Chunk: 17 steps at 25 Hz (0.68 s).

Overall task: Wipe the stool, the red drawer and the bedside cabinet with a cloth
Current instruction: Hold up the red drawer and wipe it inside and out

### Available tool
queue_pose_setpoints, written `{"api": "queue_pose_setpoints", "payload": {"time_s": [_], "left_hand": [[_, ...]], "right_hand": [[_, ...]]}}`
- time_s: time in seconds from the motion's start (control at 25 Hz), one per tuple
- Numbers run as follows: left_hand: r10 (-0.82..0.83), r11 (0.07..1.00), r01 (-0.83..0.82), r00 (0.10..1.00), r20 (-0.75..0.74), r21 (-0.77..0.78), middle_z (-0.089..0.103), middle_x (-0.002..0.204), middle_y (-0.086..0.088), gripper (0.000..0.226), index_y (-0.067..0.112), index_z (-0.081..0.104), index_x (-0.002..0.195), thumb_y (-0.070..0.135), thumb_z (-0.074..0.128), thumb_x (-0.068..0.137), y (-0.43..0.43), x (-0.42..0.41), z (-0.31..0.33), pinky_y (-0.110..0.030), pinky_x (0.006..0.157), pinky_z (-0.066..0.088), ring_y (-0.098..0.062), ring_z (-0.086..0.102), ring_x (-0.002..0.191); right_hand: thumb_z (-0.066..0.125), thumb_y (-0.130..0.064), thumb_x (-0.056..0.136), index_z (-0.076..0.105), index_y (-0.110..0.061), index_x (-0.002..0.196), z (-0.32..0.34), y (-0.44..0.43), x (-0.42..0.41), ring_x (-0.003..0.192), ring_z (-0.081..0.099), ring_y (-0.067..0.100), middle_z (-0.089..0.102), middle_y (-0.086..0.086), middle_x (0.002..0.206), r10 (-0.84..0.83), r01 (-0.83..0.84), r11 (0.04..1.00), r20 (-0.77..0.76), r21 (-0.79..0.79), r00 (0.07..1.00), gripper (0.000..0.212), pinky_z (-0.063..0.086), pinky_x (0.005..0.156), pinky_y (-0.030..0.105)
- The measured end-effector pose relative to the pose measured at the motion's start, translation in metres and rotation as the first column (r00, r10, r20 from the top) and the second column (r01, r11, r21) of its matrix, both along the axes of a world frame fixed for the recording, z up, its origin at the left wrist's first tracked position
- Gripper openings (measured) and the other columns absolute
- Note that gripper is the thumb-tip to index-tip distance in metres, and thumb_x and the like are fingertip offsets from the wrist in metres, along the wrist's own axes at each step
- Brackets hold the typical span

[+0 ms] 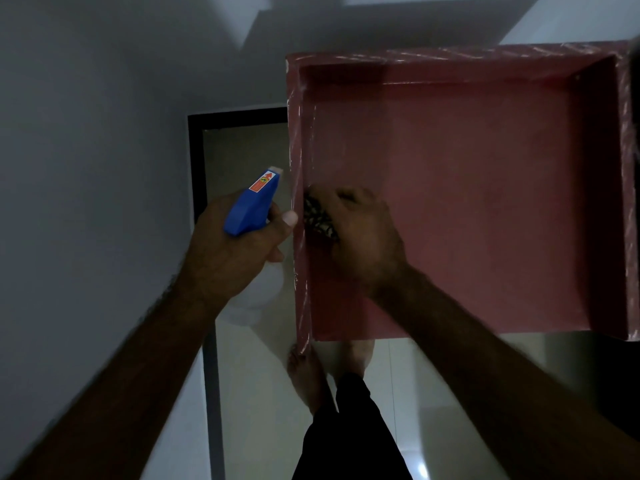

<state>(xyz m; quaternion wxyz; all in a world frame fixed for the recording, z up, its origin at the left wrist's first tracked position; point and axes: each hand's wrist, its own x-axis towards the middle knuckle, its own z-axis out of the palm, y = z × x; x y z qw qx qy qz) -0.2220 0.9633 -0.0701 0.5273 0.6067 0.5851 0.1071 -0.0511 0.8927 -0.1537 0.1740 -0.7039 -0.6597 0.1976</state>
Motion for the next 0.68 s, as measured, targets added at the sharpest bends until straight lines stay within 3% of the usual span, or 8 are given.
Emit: {"api": "queue_pose_setpoints", "payload": {"time_s": [0.08, 0.16, 0.28, 0.4, 0.48, 0.6, 0.68], "left_hand": [[-0.009, 1.0, 0.009, 1.0, 0.004, -0.001, 0.065, 0.074, -0.009, 0.016, 0.019, 0.057, 0.08, 0.028, 0.066, 0.091, 0.002, 0.0, 0.0, -0.001, 0.06, 0.045, 0.002, 0.065, 0.061], [-0.011, 1.0, 0.011, 1.0, -0.004, 0.006, 0.064, 0.074, -0.009, 0.017, 0.019, 0.057, 0.08, 0.029, 0.066, 0.09, 0.003, -0.001, 0.0, 0.0, 0.061, 0.045, 0.003, 0.065, 0.061], [-0.005, 1.0, 0.005, 1.0, -0.02, 0.007, 0.064, 0.074, -0.009, 0.018, 0.018, 0.056, 0.08, 0.028, 0.066, 0.091, 0.006, -0.002, -0.001, 0.0, 0.06, 0.044, 0.004, 0.064, 0.06], [-0.014, 1.0, 0.014, 1.0, -0.024, 0.0, 0.065, 0.074, -0.007, 0.02, 0.018, 0.056, 0.078, 0.034, 0.066, 0.088, 0.008, -0.001, -0.002, 0.001, 0.06, 0.043, 0.005, 0.064, 0.061], [-0.021, 1.0, 0.021, 0.999, -0.025, 0.007, 0.065, 0.074, -0.008, 0.019, 0.018, 0.057, 0.078, 0.029, 0.066, 0.091, 0.008, 0.0, -0.001, 0.001, 0.061, 0.043, 0.004, 0.065, 0.062], [-0.03, 0.999, 0.03, 1.0, -0.006, 0.012, 0.065, 0.074, -0.009, 0.018, 0.017, 0.057, 0.08, 0.03, 0.066, 0.09, 0.01, 0.001, -0.001, 0.0, 0.062, 0.045, 0.003, 0.065, 0.062], [-0.025, 1.0, 0.025, 1.0, 0.007, 0.006, 0.065, 0.074, -0.008, 0.021, 0.018, 0.057, 0.08, 0.037, 0.066, 0.085, 0.012, 0.001, -0.001, -0.001, 0.061, 0.045, 0.002, 0.065, 0.062]], "right_hand": [[0.063, -0.016, 0.08, 0.058, -0.013, 0.143, 0.001, 0.003, 0.011, 0.109, 0.062, 0.042, 0.072, 0.018, 0.118, -0.02, 0.02, 1.0, -0.009, 0.006, 1.0, 0.064, 0.051, 0.089, 0.048], [0.053, -0.02, 0.083, 0.057, -0.013, 0.144, -0.001, 0.007, 0.027, 0.108, 0.061, 0.04, 0.071, 0.018, 0.118, -0.142, 0.142, 0.99, -0.002, 0.001, 0.99, 0.061, 0.055, 0.088, 0.046], [0.066, -0.005, 0.079, 0.056, -0.014, 0.145, -0.004, 0.014, 0.034, 0.102, 0.062, 0.038, 0.07, 0.02, 0.113, -0.277, 0.277, 0.961, 0.052, 0.009, 0.959, 0.068, 0.057, 0.081, 0.042], [0.065, -0.013, 0.082, 0.058, -0.012, 0.142, -0.001, 0.011, 0.007, 0.103, 0.062, 0.039, 0.073, 0.017, 0.113, -0.124, 0.124, 0.992, 0.0, 0.028, 0.992, 0.06, 0.053, 0.082, 0.042], [0.063, -0.008, 0.079, 0.058, -0.013, 0.143, 0.0, 0.008, -0.003, 0.109, 0.062, 0.04, 0.072, 0.017, 0.119, -0.051, 0.051, 0.999, -0.046, 0.002, 0.998, 0.064, 0.054, 0.087, 0.046], [0.06, -0.015, 0.082, 0.053, -0.016, 0.148, -0.005, 0.014, 0.013, 0.112, 0.06, 0.038, 0.07, 0.017, 0.123, -0.087, 0.086, 0.996, -0.028, -0.027, 0.996, 0.066, 0.055, 0.091, 0.047], [0.057, -0.015, 0.083, 0.051, -0.016, 0.151, -0.008, 0.02, 0.03, 0.112, 0.06, 0.039, 0.068, 0.02, 0.125, -0.206, 0.205, 0.978, -0.014, -0.042, 0.979, 0.068, 0.053, 0.091, 0.044]]}}
